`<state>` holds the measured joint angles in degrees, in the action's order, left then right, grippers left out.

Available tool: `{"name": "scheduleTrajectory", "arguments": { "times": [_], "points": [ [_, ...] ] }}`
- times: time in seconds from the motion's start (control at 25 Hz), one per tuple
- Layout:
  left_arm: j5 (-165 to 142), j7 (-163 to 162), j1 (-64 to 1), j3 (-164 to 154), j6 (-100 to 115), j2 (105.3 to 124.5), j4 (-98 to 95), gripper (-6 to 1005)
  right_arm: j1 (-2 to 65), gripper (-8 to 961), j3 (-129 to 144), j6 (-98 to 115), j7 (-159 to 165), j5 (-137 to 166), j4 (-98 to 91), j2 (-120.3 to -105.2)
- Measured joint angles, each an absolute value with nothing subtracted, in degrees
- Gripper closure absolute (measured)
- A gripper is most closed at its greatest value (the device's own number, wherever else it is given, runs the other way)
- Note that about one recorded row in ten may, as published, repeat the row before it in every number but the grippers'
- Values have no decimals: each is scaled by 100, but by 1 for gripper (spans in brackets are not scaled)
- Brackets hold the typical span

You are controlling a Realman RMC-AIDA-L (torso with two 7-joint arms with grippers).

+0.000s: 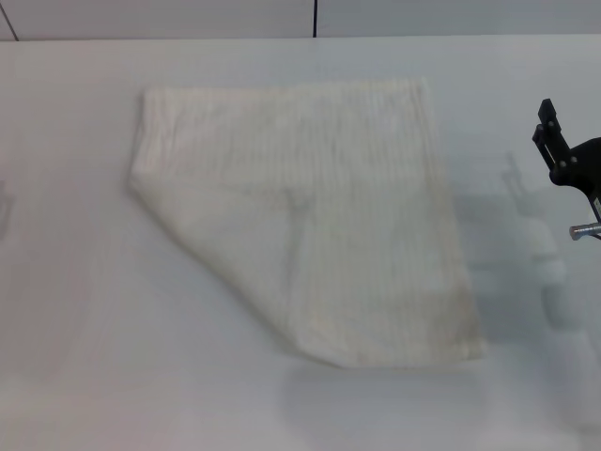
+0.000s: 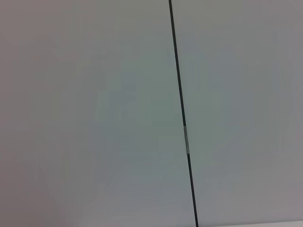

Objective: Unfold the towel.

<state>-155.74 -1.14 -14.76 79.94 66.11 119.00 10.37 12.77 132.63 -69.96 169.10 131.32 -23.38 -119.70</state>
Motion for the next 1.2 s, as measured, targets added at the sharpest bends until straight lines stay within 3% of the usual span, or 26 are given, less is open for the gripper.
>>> {"name": "scheduleTrajectory", "arguments": {
  "times": [0.76,0.84,1.0,1.08,1.2],
  "points": [
    [-15613,-279,-1530,7381,6370,11844,1520,194,1353,229,13453,-6408,16893,13156,-2909,-11916],
    [-15617,-153,-1514,7372,6005,11819,2008,195,1343,229,13392,-5528,16535,13170,-3820,-11765],
    [-15618,-121,-1387,7404,5593,11747,2713,195,1188,229,13083,-4318,16002,13190,-4931,-11618],
    [-15625,-121,-1276,7395,5198,11653,3209,195,1044,229,12690,-3451,15784,13276,-5649,-11599],
    [-15838,-157,-1150,7406,4766,11585,3713,195,802,231,11881,-1675,15682,13587,-6718,-11687]
  ]
}}
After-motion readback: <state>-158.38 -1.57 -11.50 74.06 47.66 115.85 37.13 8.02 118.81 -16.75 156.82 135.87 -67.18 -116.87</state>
